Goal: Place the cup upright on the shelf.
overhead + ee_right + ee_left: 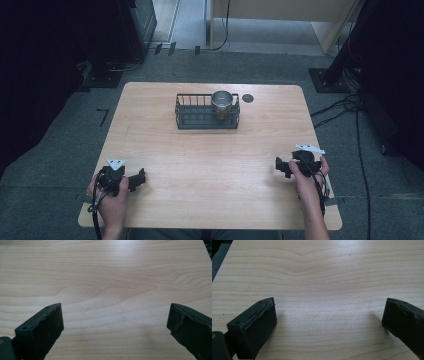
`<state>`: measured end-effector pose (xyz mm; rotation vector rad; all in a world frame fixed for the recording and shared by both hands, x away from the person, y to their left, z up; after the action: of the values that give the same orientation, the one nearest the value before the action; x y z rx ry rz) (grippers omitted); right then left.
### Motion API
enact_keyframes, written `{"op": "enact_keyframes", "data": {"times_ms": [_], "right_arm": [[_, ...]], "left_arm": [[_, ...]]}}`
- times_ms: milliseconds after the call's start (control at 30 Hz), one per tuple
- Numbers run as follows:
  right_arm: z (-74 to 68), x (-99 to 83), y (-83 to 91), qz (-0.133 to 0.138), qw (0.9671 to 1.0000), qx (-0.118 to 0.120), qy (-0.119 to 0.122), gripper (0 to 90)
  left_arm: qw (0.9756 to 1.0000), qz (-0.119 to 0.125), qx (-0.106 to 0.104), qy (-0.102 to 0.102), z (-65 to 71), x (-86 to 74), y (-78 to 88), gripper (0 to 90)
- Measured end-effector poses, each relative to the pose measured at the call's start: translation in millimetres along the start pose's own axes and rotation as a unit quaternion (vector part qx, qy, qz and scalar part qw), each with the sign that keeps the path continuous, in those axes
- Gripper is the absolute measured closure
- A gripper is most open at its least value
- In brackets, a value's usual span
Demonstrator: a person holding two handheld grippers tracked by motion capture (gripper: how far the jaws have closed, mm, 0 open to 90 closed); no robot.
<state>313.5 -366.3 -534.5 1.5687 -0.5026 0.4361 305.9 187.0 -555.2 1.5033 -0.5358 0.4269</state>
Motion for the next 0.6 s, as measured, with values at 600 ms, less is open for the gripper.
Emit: {"op": "enact_keyframes", "data": {"times_ms": [600], "right_arm": [[31.3,-30.3,6.3,-0.005,0.9996,-0.024,-0.015,0.3]], "left_arm": [[1.0,0.0,0.0,0.0,0.0,0.0,0.0,0.0]]}}
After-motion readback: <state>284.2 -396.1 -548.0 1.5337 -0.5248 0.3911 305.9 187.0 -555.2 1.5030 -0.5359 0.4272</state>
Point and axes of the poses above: each handheld gripper's, and its own axes: y roughly backward along the jaws, x roughly out of its top, z roughly to its right, the point moved 5 cm from there along -y, roughly forward along the jaws, and after that the axes turned 8 degrees about -z, right-handed, at the moved point
